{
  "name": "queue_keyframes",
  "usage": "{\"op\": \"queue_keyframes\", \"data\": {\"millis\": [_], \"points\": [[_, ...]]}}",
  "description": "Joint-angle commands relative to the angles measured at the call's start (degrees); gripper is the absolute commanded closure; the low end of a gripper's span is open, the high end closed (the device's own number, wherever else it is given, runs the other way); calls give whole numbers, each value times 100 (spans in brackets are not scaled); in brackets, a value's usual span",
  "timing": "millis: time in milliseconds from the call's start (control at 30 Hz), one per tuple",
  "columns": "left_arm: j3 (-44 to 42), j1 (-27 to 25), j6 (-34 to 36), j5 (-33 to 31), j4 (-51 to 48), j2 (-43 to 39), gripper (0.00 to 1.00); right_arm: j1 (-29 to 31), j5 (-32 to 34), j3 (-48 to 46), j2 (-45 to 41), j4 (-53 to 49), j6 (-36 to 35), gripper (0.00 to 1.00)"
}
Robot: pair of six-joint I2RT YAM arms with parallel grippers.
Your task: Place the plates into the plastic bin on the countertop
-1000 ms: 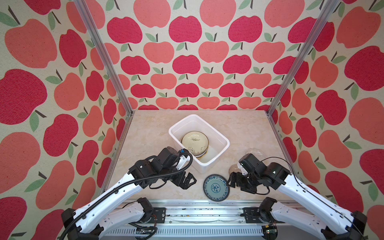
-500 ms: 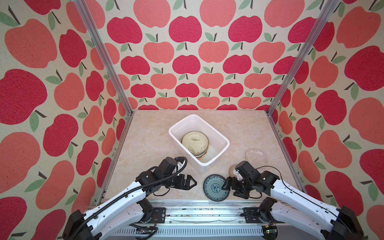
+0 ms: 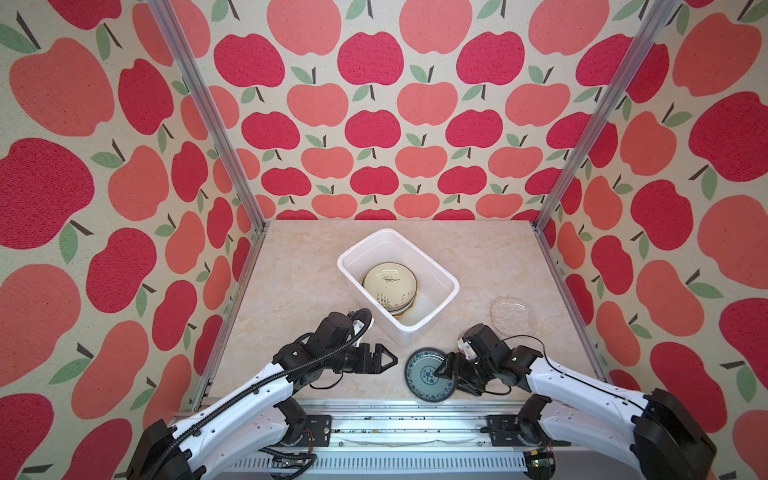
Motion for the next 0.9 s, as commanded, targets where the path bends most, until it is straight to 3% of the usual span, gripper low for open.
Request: {"op": "queue_keyframes", "data": {"millis": [0, 400, 567, 867], "points": [[-60, 86, -45, 177, 77, 9, 1, -36, -244, -102, 346, 723, 176, 29], [-732, 916, -773, 887, 430, -222, 1, -35, -350, -110, 919, 1611, 410, 37], [-975, 1308, -709, 984, -35, -106, 1, -4, -426, -70, 1143, 1867, 466, 37], [-1427, 1310, -903, 1546, 1529, 910, 1, 135, -509, 43, 1551, 2363, 588, 38]]}}
